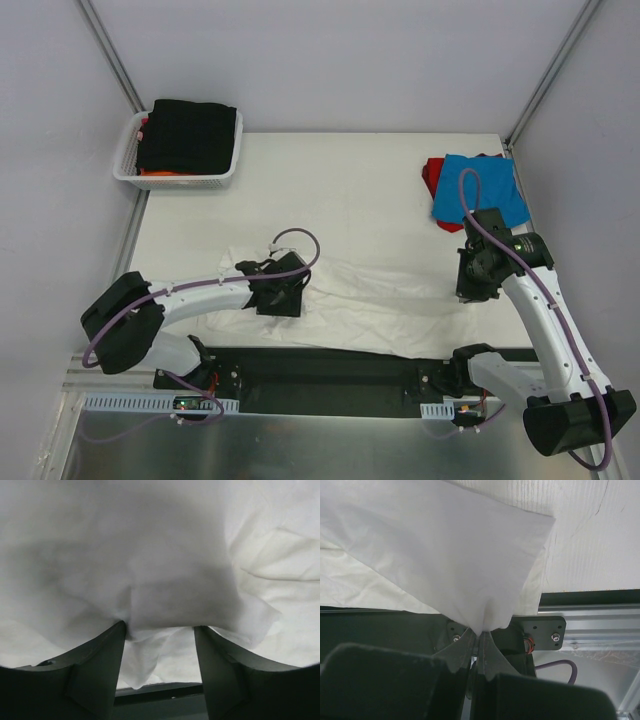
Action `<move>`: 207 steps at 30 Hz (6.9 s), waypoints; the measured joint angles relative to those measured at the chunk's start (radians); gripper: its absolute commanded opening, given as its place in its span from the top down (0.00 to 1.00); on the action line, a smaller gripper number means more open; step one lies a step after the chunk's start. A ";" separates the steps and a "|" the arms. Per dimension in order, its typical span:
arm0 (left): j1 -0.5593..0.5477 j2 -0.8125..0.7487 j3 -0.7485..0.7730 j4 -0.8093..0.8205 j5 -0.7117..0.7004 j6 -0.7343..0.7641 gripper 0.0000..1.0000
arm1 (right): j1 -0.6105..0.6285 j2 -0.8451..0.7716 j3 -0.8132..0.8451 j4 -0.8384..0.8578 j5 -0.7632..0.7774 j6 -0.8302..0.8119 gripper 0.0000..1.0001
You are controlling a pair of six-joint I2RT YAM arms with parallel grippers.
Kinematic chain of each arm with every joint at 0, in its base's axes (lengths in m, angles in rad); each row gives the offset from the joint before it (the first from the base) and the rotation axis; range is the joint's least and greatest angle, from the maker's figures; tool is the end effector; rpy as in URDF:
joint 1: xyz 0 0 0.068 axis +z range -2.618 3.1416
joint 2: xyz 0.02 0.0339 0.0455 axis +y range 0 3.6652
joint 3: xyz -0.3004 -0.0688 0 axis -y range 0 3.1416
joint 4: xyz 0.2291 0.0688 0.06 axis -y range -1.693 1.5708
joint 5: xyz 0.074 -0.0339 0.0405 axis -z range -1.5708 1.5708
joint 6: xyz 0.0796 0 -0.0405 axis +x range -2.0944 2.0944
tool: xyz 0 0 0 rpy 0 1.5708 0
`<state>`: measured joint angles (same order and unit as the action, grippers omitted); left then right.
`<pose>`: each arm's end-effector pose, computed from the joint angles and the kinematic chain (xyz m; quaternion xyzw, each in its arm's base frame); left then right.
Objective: Fold and stack the t-shirts
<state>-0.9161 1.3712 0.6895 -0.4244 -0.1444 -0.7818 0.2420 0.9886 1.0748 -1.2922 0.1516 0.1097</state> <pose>0.1580 -0.1871 0.1736 0.0486 0.9695 -0.1260 0.2044 0.1314 0.0201 0.3013 -0.0511 0.9794 -0.0417 0.1911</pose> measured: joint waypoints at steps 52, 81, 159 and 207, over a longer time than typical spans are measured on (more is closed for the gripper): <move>0.421 0.583 0.629 -0.343 0.222 0.200 0.74 | 0.000 -0.037 0.003 -0.014 0.001 -0.002 0.99; 0.364 0.327 0.521 -0.283 0.019 0.247 0.61 | 0.000 -0.021 0.003 0.004 -0.003 0.017 0.99; 0.381 0.392 0.537 -0.259 0.059 0.366 0.67 | 0.003 -0.198 -0.082 -0.029 -0.224 0.071 0.99; 0.380 0.195 0.478 -0.218 0.068 0.388 1.00 | 0.003 -0.175 -0.082 -0.030 -0.220 0.065 0.99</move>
<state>-0.5358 1.5658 1.1671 -0.6422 -0.0765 -0.3943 0.2455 0.8131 0.9928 -1.3220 -0.0685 0.1749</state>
